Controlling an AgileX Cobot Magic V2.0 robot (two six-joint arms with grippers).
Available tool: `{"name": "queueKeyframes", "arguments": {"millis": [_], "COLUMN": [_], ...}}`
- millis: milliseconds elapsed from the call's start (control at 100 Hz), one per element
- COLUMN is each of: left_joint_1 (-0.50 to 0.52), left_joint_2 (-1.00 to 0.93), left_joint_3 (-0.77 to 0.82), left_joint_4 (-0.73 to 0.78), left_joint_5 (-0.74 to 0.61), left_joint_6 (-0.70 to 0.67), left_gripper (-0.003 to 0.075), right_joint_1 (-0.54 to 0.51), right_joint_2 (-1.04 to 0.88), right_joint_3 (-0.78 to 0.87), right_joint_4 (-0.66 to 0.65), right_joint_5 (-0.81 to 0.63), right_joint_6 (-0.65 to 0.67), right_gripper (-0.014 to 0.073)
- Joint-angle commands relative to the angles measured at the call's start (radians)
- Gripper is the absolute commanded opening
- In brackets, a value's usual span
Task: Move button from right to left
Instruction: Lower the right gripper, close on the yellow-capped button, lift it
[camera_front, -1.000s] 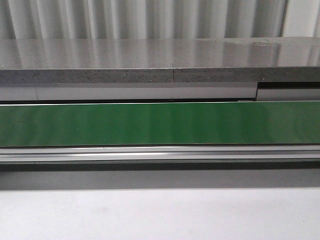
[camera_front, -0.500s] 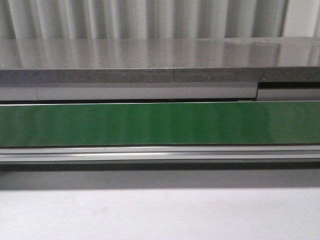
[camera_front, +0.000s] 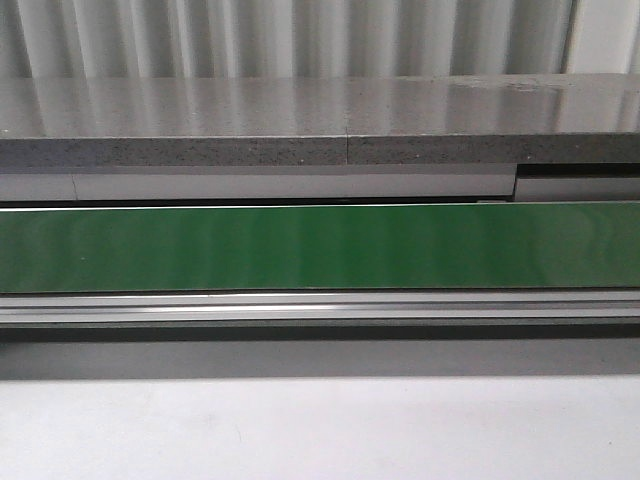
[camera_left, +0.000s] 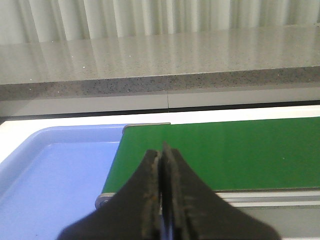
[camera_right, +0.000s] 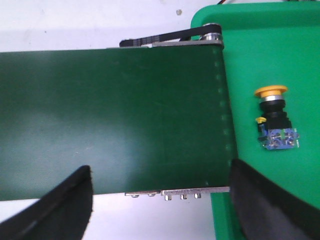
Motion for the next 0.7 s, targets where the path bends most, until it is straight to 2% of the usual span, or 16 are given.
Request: {"name": "queueKeyframes", "arguments": {"millis": [0, 300, 690], "left_joint_1": [-0.010, -0.010, -0.010], "left_joint_2": [-0.036, -0.036, -0.036], "left_joint_3": [0.023, 0.023, 0.023], "left_joint_4": [-0.002, -0.002, -0.002], "left_joint_5": [-0.083, -0.083, -0.083], "left_joint_6": [-0.003, -0.003, -0.003], "left_gripper": [-0.0020, -0.0020, -0.0020], "right_joint_1": [-0.014, -0.194, -0.424], "right_joint_2": [0.035, 0.120, 0.237], "right_joint_3": [-0.057, -0.105, -0.105], "right_joint_4": [-0.005, -0.012, -0.012], "right_joint_5": [-0.027, -0.027, -0.114], "right_joint_6": [-0.001, -0.001, 0.026], "right_gripper": [0.0662, 0.0647, 0.0647]}}
